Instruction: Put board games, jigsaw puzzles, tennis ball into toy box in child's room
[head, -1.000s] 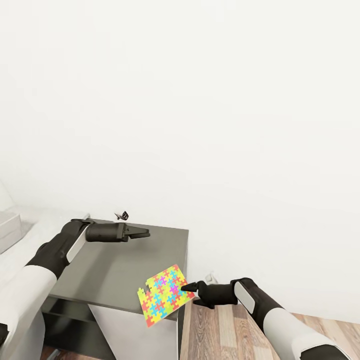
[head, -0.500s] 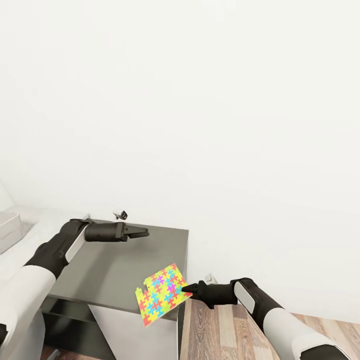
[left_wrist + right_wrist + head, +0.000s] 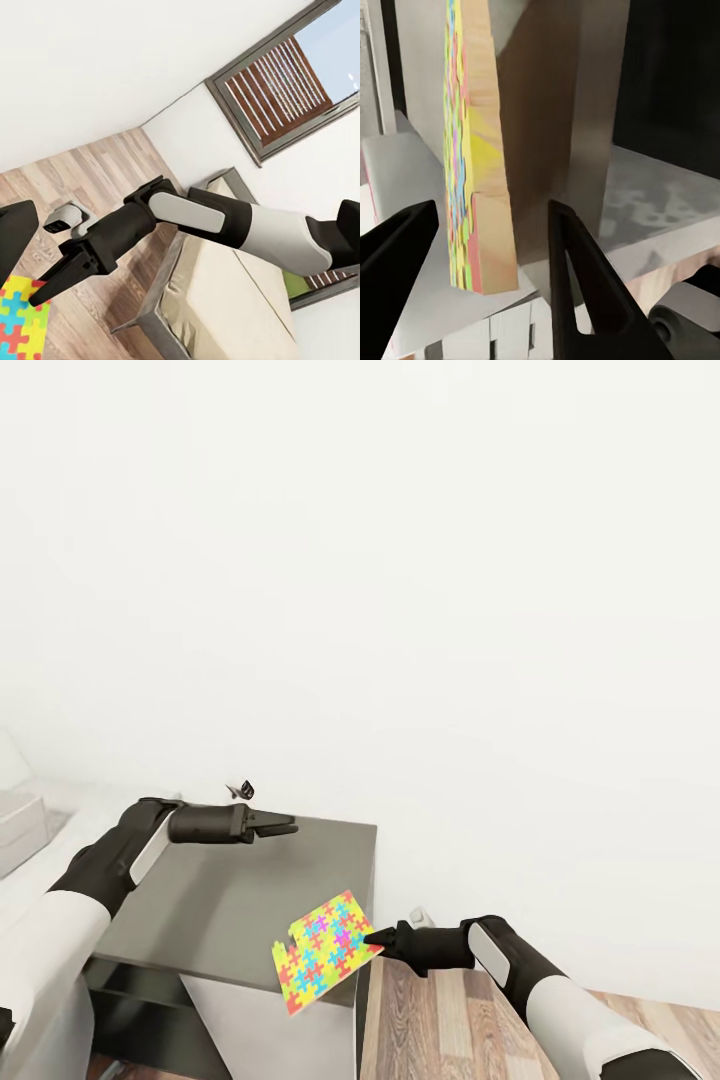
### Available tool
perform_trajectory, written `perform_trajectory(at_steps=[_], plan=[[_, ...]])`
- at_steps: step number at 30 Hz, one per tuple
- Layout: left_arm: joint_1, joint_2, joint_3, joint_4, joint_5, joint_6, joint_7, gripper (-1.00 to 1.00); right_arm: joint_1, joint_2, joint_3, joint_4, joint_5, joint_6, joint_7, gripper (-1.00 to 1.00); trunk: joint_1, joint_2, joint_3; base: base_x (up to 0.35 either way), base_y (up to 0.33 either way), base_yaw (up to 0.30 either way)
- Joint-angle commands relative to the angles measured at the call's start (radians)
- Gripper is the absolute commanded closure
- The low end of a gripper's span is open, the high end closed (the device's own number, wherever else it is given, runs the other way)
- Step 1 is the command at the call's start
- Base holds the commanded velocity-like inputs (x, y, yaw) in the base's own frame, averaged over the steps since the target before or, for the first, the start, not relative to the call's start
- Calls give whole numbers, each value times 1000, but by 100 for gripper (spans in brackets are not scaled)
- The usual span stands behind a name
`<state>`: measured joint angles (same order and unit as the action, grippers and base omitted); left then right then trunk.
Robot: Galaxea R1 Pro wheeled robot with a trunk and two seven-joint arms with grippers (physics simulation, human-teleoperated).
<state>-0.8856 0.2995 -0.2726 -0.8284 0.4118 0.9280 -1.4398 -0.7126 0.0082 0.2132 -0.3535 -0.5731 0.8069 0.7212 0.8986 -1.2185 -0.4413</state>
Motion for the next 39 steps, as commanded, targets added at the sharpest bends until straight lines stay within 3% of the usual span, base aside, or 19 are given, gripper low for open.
perform_trajectory(at_steps=[1,27,34,39], plan=[[-1,1,-4,0,4,11,-2,-100,-1,-1,5,0,1,1,2,100,-4,7,2,0,0,0],[-1,10,-3,0,4,11,-3,-100,-1,18,-5,-9,-3,-16,-31,100,-104,189,84,0,0,0],[-1,29,-2,0,5,11,-10,-100,-1,19,-9,-44,-8,-18,-31,100,-130,238,105,0,0,0],[-1,78,-2,0,4,8,-98,-100,-1,19,-11,-123,-10,-50,-31,100,-150,273,121,0,0,0]])
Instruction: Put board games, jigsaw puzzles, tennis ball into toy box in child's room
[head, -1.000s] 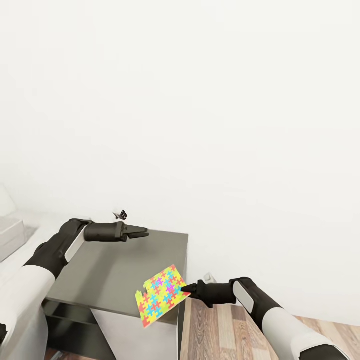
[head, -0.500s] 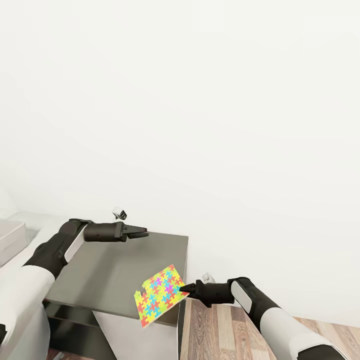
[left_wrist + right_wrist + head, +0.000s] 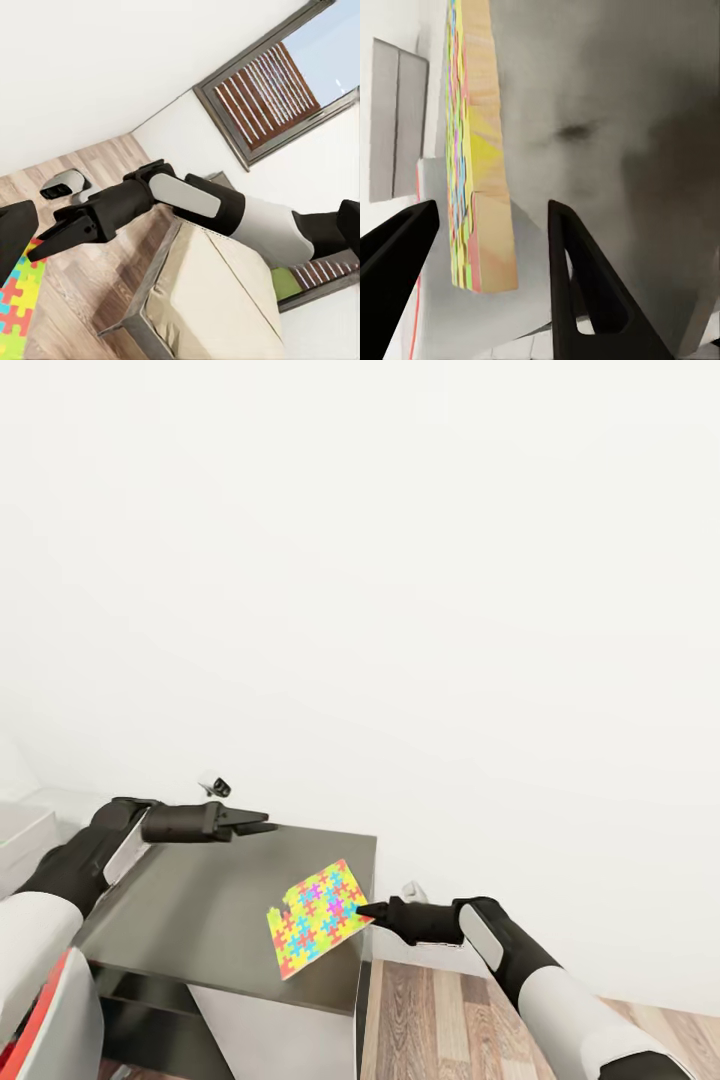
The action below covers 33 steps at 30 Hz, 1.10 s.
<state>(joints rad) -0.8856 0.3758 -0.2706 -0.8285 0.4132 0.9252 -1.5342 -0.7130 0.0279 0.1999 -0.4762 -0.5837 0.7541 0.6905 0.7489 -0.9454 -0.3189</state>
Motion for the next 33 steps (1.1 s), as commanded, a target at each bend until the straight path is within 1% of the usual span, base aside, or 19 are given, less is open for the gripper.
perform_trajectory(at_steps=[1,3,4,7,13,15,17,21,24,27,33], plan=[[-1,7,-4,0,3,10,-13,-100,-1,0,2,-9,1,1,0,100,-4,6,2,0,0,0],[-1,23,-4,0,1,8,-37,-100,-1,-1,0,-39,0,-5,1,100,-11,20,8,0,0,0],[-1,27,-4,0,1,8,-37,-100,0,-1,-4,-55,0,-6,2,100,-15,27,11,0,0,0],[-1,32,-2,0,0,7,-37,-100,0,-1,-14,-88,-1,-11,5,100,-27,48,21,0,0,0],[-1,38,39,2,-2,6,-37,-100,0,-5,-19,-117,-1,-10,15,100,-50,90,39,0,0,0],[-1,42,46,2,-3,6,-37,-100,0,-8,-20,-130,-1,-9,18,100,-57,104,46,0,0,0],[0,52,50,2,-3,6,-37,-100,0,-11,-21,-144,-1,-9,19,100,-65,118,52,0,0,0],[1,61,52,2,-4,6,-37,-100,0,-15,-23,-152,-1,-12,19,100,-80,146,65,0,0,0],[2,62,52,2,-4,6,-37,-100,0,-17,-31,-154,-1,-12,18,100,-92,167,74,0,0,0],[2,63,51,2,-5,6,-37,-100,0,-19,-55,-154,-1,-10,21,100,-103,188,83,0,0,0],[2,63,51,2,-6,6,-37,-100,0,-20,-67,-154,-1,-9,26,100,-126,230,102,0,0,0]])
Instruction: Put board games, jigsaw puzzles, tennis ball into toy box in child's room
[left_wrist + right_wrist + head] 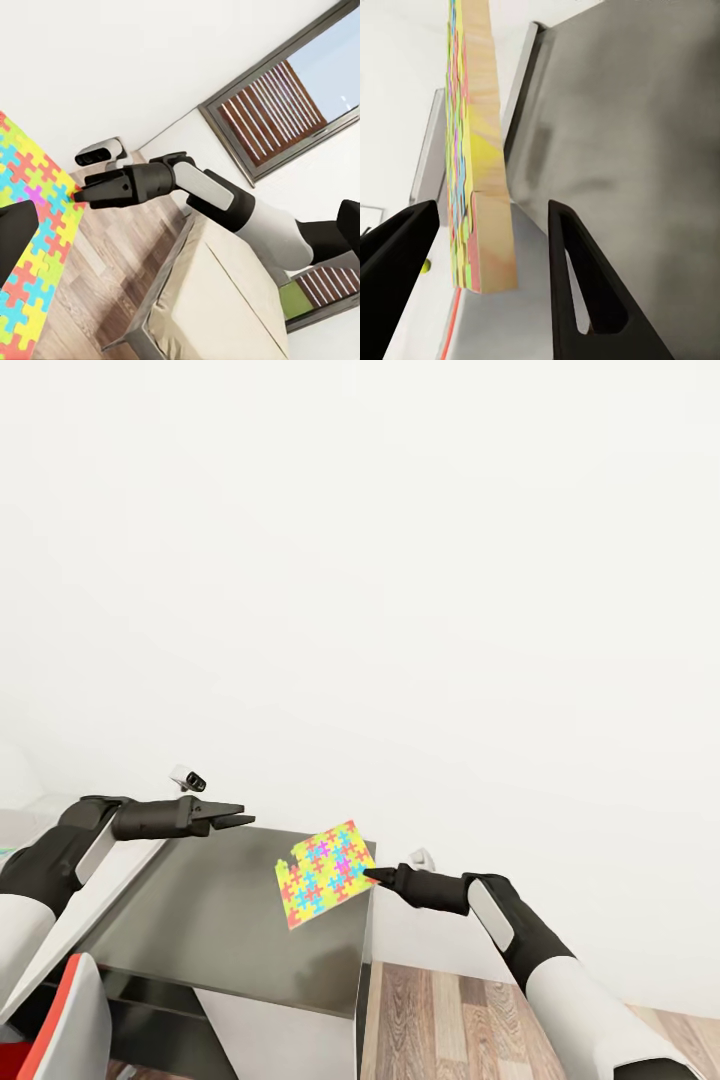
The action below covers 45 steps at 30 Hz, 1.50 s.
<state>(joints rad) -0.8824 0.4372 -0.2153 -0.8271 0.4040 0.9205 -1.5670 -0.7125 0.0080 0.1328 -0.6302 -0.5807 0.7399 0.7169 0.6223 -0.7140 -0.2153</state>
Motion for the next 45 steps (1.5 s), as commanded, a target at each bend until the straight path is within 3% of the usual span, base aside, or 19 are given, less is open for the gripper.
perform_trajectory(at_steps=[1,11,14,17,21,45], plan=[[-1,1,-5,1,3,11,-4,-100,-1,0,0,0,-4,5,-1,100,-4,6,2,0,0,0],[-1,0,-6,0,2,11,-4,-100,-1,-2,-6,1,-3,3,-9,100,-42,76,33,0,0,0],[-1,0,-6,0,2,11,-4,-100,-1,-4,-33,1,-4,4,-6,100,-53,97,42,0,0,0],[-1,0,-5,1,1,11,-4,-100,-1,-6,-95,1,-4,6,-1,100,-65,118,52,0,0,0],[-1,1,-4,0,2,12,-4,-100,-1,-6,-119,1,-3,6,-1,100,-80,146,64,0,0,0],[-1,2,-4,0,2,12,-4,-100,-1,-18,-137,3,-4,5,2,100,-172,314,140,0,0,0]])
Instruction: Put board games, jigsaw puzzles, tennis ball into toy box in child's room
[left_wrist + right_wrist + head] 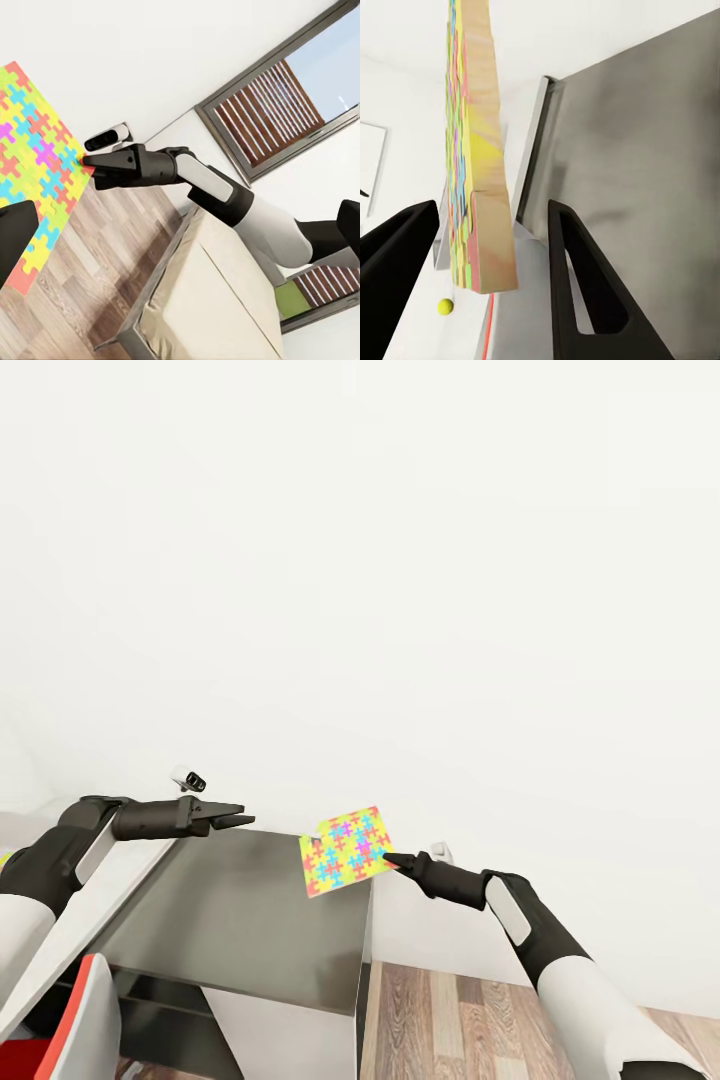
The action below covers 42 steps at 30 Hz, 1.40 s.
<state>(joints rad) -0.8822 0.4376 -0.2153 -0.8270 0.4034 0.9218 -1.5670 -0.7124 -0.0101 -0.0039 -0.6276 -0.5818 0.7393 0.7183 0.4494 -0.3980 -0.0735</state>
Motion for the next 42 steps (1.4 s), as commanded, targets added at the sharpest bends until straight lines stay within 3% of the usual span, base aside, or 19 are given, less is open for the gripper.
perform_trajectory(at_steps=[1,6,10,15,42], plan=[[-1,1,-4,0,3,11,-4,-100,-1,-1,-1,0,-3,5,1,100,1,-2,-2,0,0,0],[-1,1,-4,0,2,11,-4,-100,0,-6,-8,4,-4,3,14,100,1,-2,-2,0,0,0],[-1,1,-4,0,2,11,-4,-100,1,-35,-37,16,-5,-36,91,100,1,-2,-2,0,0,0],[-1,1,-4,0,2,10,-4,-100,1,-45,-46,26,-5,-55,176,100,1,-2,-2,0,0,0],[-1,2,-3,2,2,15,-4,-100,1,-45,-48,28,-5,-62,190,100,1,-2,-2,0,0,0]])
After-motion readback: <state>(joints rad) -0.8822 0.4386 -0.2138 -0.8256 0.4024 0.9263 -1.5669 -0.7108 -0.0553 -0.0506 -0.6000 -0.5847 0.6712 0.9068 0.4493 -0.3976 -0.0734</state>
